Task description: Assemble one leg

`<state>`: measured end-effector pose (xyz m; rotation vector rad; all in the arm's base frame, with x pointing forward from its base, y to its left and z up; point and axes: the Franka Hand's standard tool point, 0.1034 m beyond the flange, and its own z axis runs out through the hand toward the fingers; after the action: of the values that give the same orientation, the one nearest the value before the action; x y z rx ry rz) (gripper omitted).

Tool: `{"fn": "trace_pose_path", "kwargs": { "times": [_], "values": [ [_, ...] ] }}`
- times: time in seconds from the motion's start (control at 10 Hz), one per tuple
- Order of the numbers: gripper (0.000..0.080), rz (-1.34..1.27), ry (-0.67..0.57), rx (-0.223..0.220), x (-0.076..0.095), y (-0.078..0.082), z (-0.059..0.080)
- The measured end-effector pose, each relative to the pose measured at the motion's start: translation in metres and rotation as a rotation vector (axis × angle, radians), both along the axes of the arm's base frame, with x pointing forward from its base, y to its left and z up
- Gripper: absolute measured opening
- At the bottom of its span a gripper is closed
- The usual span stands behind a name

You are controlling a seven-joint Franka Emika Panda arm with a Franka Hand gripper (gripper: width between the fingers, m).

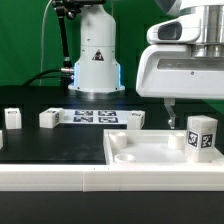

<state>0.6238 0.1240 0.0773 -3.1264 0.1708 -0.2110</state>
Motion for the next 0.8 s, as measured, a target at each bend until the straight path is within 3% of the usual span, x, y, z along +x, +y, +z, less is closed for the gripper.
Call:
{"fn": "trace_pose_path", "kwargs": {
  "times": [0.4,0.6,0.7,0.8],
  "values": [
    [0.0649,0.133,-0.002,-0.023,0.0013,-0.0003,0.0012],
    [0.0405,0.132,-0.002,-0.023,0.0010,-0.0006,0.0009],
    [0.0405,0.131,-0.002,-0.024,0.0011,-0.0011,0.0010],
    [0.0290,0.131,-0.002,-0.024,0.0012,-0.0011,0.0009]
  ]
}}
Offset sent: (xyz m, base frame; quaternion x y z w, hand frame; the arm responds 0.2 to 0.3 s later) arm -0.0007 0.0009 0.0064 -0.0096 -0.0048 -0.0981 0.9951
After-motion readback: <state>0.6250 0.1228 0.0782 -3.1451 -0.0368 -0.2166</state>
